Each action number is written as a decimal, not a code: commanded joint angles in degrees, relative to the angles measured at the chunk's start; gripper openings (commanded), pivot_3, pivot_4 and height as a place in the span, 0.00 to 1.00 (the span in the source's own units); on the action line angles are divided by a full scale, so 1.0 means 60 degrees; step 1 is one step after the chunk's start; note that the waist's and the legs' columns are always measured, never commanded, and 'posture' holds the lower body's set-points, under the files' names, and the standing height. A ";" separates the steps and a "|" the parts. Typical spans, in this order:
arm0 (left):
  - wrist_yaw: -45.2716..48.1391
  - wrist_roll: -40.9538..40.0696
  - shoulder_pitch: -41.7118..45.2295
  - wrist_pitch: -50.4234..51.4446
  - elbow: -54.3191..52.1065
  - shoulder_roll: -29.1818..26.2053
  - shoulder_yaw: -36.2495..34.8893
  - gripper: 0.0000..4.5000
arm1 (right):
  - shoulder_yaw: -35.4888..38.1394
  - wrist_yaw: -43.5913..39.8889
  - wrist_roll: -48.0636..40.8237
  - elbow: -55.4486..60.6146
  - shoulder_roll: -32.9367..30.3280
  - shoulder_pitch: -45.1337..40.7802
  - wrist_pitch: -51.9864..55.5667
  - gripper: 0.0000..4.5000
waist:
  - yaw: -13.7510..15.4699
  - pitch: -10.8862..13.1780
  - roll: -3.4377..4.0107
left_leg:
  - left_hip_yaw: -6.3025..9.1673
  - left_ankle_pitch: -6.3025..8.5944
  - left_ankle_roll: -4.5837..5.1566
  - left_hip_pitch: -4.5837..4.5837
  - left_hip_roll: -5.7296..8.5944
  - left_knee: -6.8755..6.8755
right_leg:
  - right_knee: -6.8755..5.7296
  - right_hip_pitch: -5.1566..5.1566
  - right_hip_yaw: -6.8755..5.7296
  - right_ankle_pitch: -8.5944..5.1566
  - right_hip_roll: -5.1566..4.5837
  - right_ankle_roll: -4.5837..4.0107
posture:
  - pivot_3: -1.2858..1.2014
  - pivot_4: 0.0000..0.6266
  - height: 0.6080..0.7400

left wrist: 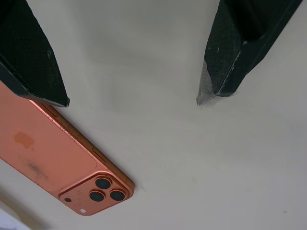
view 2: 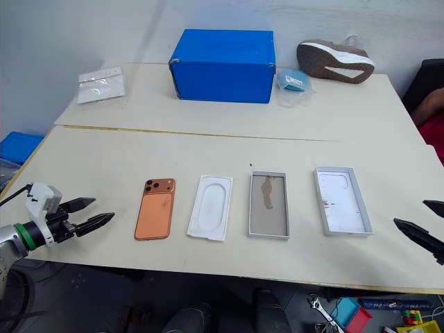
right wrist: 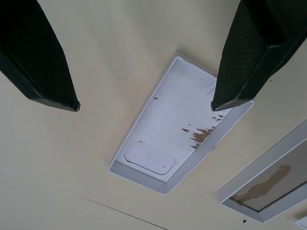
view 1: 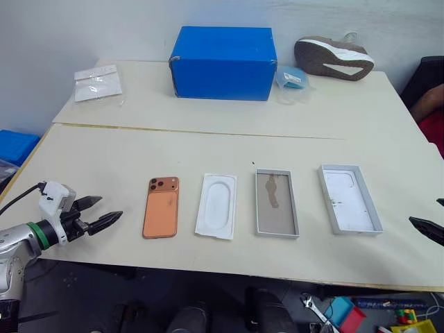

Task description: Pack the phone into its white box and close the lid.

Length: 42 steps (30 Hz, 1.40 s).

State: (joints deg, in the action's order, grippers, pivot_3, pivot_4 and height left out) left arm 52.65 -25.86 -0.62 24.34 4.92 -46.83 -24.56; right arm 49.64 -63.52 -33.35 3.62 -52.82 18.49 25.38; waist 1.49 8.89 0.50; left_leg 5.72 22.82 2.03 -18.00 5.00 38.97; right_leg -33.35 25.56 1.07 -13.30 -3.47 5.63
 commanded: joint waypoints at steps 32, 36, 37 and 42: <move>0.0649 -0.1982 0.1187 0.3085 -0.1600 -0.0505 0.0565 0.99 | -0.0120 0.0260 -0.0820 0.2752 -0.0136 -0.0069 0.1179 1.00 | 0.0012 0.0011 -0.0001 | 0.0001 0.0000 0.0000 -0.0005 0.0002 0.0006 | -0.0011 0.0000 -0.0001 0.0000 -0.0002 0.0001 | 0.52 0.24 1.00; 0.0815 -0.2870 0.1910 0.4983 -0.2268 -0.0824 0.1317 0.99 | -0.0514 0.0495 -0.1422 0.4147 -0.0178 -0.0240 0.1691 1.00 | 0.0000 0.0021 0.0008 | 0.0009 0.0002 -0.0003 -0.0008 -0.0004 0.0007 | -0.0028 0.0001 -0.0006 0.0001 0.0003 0.0001 | 0.52 0.24 1.00; 0.0762 -0.3187 0.2247 0.5659 -0.2341 -0.0827 0.1555 0.99 | -0.0703 0.0587 -0.1577 0.4583 -0.0181 -0.0296 0.1784 1.00 | -0.0001 0.0021 0.0009 | 0.0009 0.0002 -0.0003 -0.0010 -0.0003 0.0007 | -0.0025 0.0003 -0.0007 0.0001 0.0003 0.0001 | 0.52 0.24 1.00; 0.0468 -0.3661 0.3621 0.7726 -0.2365 -0.0687 0.2867 0.99 | -0.1720 0.0961 -0.1940 0.6111 -0.0148 -0.0602 0.1838 1.00 | -0.0011 0.0030 -0.0002 | 0.0014 0.0001 -0.0006 -0.0010 -0.0003 0.0009 | -0.0027 0.0005 -0.0013 0.0001 0.0007 0.0002 | 0.52 0.24 1.00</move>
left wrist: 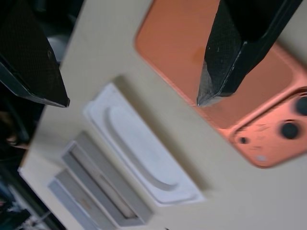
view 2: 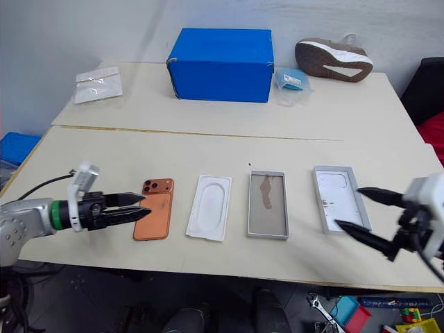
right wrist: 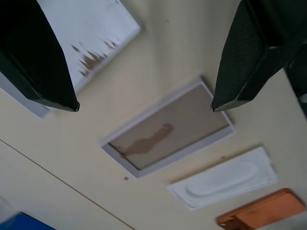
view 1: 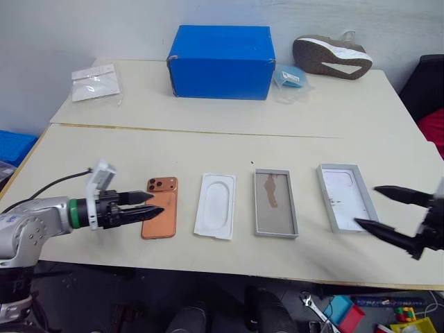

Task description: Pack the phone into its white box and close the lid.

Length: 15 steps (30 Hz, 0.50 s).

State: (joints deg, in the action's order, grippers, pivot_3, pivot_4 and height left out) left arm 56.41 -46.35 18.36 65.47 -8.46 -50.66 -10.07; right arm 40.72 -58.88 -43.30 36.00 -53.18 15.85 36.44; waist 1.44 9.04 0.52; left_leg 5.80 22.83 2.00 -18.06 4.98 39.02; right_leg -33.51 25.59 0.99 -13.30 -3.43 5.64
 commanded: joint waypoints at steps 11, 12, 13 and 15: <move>-0.0934 0.0015 0.2813 0.3405 0.1258 0.0943 0.2542 0.99 | -0.2543 0.0349 0.0390 0.1963 -0.0020 -0.0402 -0.0739 1.00 | 0.0020 0.0020 -0.0039 | 0.0013 -0.0012 -0.0010 -0.0023 0.0011 0.0014 | 0.0003 0.0017 -0.0024 0.0000 -0.0003 0.0001 | 0.52 0.24 1.00; -0.1025 0.0024 0.2912 0.3483 0.1436 0.1156 0.2547 0.99 | -0.2679 0.0383 0.0475 0.1981 0.0016 -0.0380 -0.0824 1.00 | 0.0019 0.0020 -0.0039 | 0.0014 -0.0013 -0.0009 -0.0025 0.0013 0.0015 | 0.0005 0.0017 -0.0025 0.0000 -0.0003 0.0001 | 0.52 0.24 1.00; -0.1155 0.0057 0.3015 0.3562 0.1652 0.1384 0.2523 0.99 | -0.2774 0.0414 0.0517 0.1995 0.0046 -0.0368 -0.0882 1.00 | 0.0023 0.0020 -0.0039 | 0.0014 -0.0013 -0.0010 -0.0025 0.0013 0.0016 | 0.0005 0.0017 -0.0025 0.0000 -0.0003 0.0001 | 0.52 0.24 1.00; -0.1359 0.0203 0.3166 0.3600 0.2097 0.1775 0.2575 0.91 | -0.2871 0.0476 0.0553 0.2001 0.0090 -0.0354 -0.0976 1.00 | 0.0035 0.0021 -0.0041 | 0.0015 -0.0019 -0.0014 -0.0025 0.0014 0.0016 | 0.0003 0.0017 -0.0027 0.0000 -0.0004 0.0001 | 0.52 0.24 1.00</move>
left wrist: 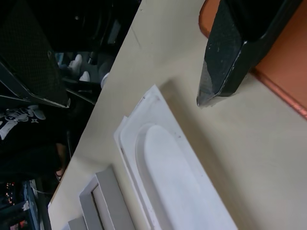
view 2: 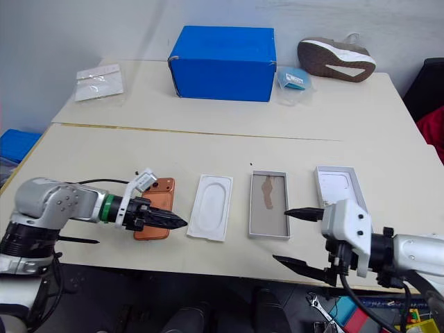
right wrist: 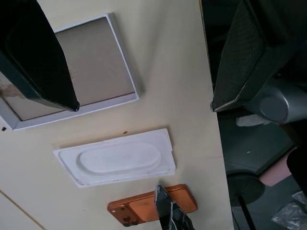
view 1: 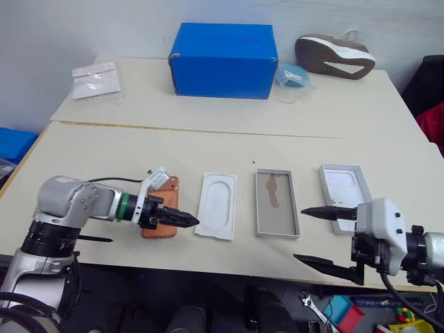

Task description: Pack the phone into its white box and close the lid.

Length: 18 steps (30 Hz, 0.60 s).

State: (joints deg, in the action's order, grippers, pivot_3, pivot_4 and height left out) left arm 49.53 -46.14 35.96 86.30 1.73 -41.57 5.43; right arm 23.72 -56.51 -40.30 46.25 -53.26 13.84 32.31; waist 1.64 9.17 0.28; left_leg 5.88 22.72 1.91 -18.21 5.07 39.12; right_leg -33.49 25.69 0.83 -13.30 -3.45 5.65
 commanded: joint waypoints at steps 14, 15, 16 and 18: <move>-0.0269 0.0707 0.0339 -0.0107 0.1342 0.1084 0.0626 0.54 | -0.0043 0.0218 0.0272 0.0252 0.0302 0.0478 -0.0714 1.00 | 0.0077 -0.0003 -0.0015 | 0.0008 -0.0013 -0.0006 0.0004 0.0010 0.0006 | -0.0009 -0.0004 -0.0004 0.0000 -0.0010 0.0000 | 0.52 0.24 1.00; -0.0388 0.0752 0.0274 -0.0099 0.1503 0.1234 0.0488 0.47 | -0.0047 0.0225 0.0283 0.0243 0.0311 0.0493 -0.0729 1.00 | 0.0091 -0.0004 -0.0015 | 0.0008 -0.0012 -0.0006 0.0003 0.0010 0.0006 | -0.0009 -0.0004 -0.0005 0.0000 -0.0010 0.0000 | 0.52 0.24 1.00; -0.0447 0.0793 0.0189 -0.0148 0.1566 0.1335 0.0420 0.40 | -0.0065 0.0230 0.0308 0.0225 0.0318 0.0501 -0.0752 1.00 | 0.0104 -0.0004 -0.0015 | 0.0008 -0.0012 -0.0006 0.0003 0.0010 0.0006 | -0.0007 -0.0004 -0.0005 0.0000 -0.0011 0.0000 | 0.52 0.24 1.00; -0.0579 0.0842 0.0072 -0.0155 0.1649 0.1519 0.0259 0.24 | -0.0084 0.0241 0.0343 0.0199 0.0329 0.0515 -0.0777 1.00 | 0.0158 -0.0008 -0.0016 | 0.0008 -0.0012 -0.0006 0.0002 0.0012 0.0006 | -0.0006 -0.0003 -0.0005 0.0000 -0.0011 0.0000 | 0.52 0.24 1.00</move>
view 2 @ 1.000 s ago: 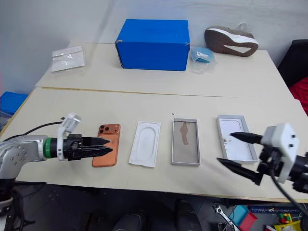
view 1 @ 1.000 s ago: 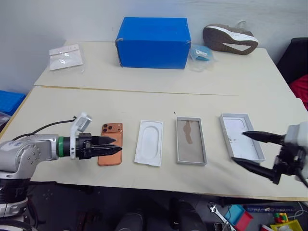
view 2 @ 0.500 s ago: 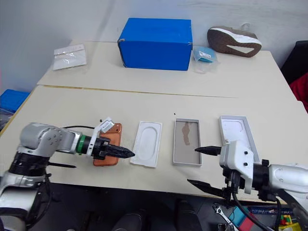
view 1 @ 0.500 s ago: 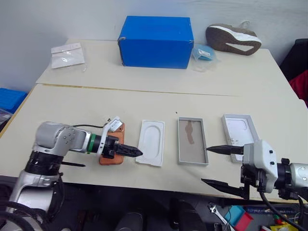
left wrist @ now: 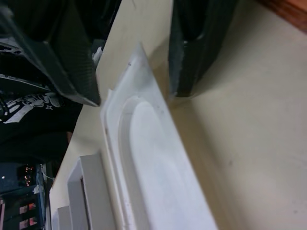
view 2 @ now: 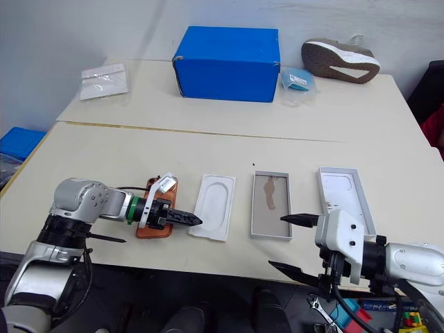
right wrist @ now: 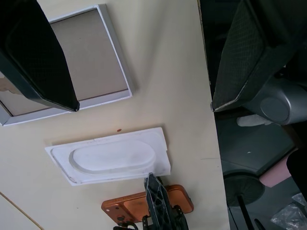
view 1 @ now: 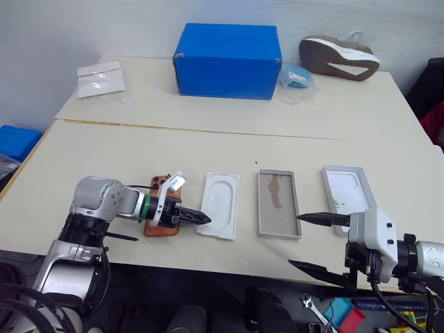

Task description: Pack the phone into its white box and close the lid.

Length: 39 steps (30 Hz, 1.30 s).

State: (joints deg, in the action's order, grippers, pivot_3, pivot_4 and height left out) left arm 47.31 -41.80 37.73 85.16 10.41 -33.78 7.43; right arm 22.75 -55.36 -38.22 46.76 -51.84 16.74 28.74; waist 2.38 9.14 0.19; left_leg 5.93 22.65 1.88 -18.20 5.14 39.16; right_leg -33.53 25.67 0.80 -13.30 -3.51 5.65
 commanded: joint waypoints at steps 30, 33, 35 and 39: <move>-0.4539 -0.4701 0.0797 0.1223 0.0050 -0.0403 0.0333 0.46 | -0.0746 0.0283 0.0498 -0.0197 0.0352 -0.0237 -0.0492 1.00 | 0.0089 -0.0003 -0.0020 | 0.0009 -0.0013 -0.0013 0.0003 0.0004 0.0004 | -0.0021 0.0003 0.0001 -0.0001 -0.0003 0.0001 | 0.52 0.24 1.00; -0.5813 -0.5426 0.0763 0.1223 0.0258 -0.0144 0.0418 0.46 | -0.0708 0.0322 0.0460 -0.0172 0.0341 -0.0230 -0.0472 1.00 | 0.0089 -0.0003 -0.0021 | 0.0009 -0.0013 -0.0014 0.0003 0.0002 0.0004 | -0.0025 0.0005 0.0001 -0.0001 -0.0002 0.0001 | 0.52 0.24 1.00; -0.6546 -0.5787 0.0716 0.1223 0.0345 0.0046 0.0436 0.46 | -0.0694 0.0359 0.0442 -0.0154 0.0328 -0.0237 -0.0452 1.00 | 0.0088 -0.0004 -0.0021 | 0.0008 -0.0015 -0.0016 0.0005 0.0002 0.0004 | -0.0029 0.0006 0.0002 0.0000 -0.0002 0.0001 | 0.52 0.24 1.00; -0.7614 -0.6363 0.0642 0.1223 0.0491 0.0431 0.0311 0.46 | -0.0682 0.0435 0.0444 -0.0089 0.0328 -0.0178 -0.0447 1.00 | 0.0107 -0.0007 -0.0021 | 0.0005 -0.0016 -0.0017 0.0014 0.0007 0.0005 | -0.0036 0.0003 0.0007 -0.0001 -0.0003 0.0001 | 0.52 0.24 1.00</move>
State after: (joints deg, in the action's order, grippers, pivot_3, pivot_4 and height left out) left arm 4.33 -78.58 42.09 92.40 12.45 -31.95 9.31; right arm 18.02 -52.97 -35.15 44.64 -50.29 15.47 26.58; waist 3.02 9.11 0.06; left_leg 5.96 22.55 1.78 -18.12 5.19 39.19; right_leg -33.74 25.69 0.84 -13.30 -3.54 5.65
